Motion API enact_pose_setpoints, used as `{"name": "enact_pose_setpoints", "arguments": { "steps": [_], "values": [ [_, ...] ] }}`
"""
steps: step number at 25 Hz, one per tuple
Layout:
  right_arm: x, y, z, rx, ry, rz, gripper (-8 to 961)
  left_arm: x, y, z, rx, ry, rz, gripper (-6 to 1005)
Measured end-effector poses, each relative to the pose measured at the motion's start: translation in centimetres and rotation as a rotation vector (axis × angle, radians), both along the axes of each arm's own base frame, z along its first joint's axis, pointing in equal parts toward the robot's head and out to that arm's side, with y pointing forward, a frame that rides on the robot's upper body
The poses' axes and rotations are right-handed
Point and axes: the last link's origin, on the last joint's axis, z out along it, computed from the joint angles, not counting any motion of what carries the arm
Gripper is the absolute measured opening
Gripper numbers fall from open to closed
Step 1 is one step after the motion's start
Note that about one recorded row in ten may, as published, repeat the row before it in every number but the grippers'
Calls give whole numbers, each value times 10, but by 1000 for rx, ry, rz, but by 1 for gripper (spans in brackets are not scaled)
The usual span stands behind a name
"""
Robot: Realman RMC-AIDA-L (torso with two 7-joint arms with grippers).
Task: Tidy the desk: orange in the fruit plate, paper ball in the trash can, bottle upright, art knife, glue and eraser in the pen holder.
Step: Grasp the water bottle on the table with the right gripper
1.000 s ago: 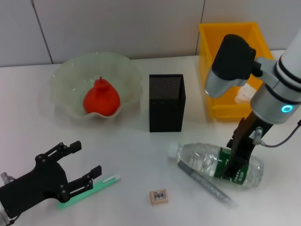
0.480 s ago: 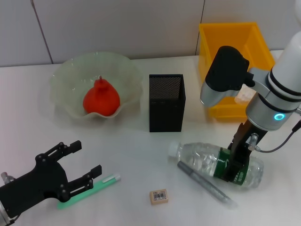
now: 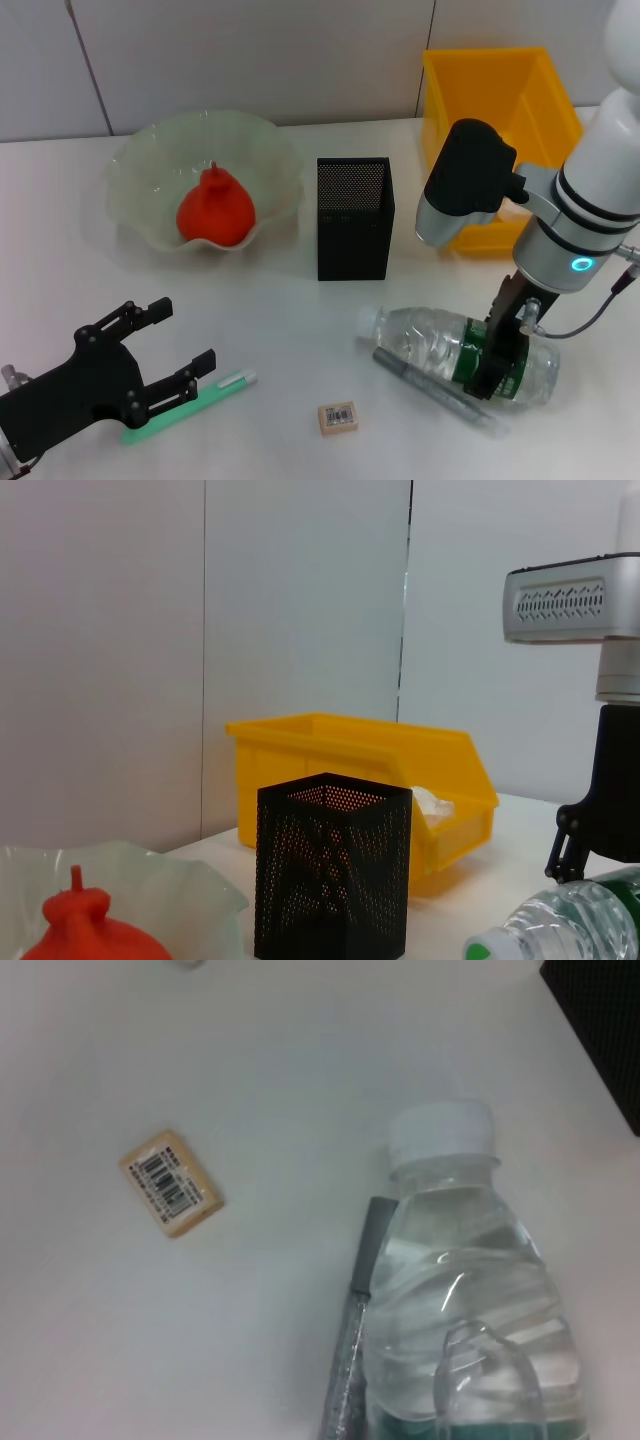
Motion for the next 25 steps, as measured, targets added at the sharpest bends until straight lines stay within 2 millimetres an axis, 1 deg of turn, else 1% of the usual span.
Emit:
{"name": "enact_pose_setpoints", "arguments": {
  "steps": [11, 20, 25],
  "values": [
    [4, -1, -6, -4, -11, -4, 848, 0, 0, 0, -1, -1, 0, 808],
    [6, -2, -6, -7, -14, -7, 848, 0, 0, 0, 0, -2, 0, 807],
    [6, -2, -7, -11, -15, -8, 773, 0, 0, 0, 1, -2, 1, 806]
  ]
}}
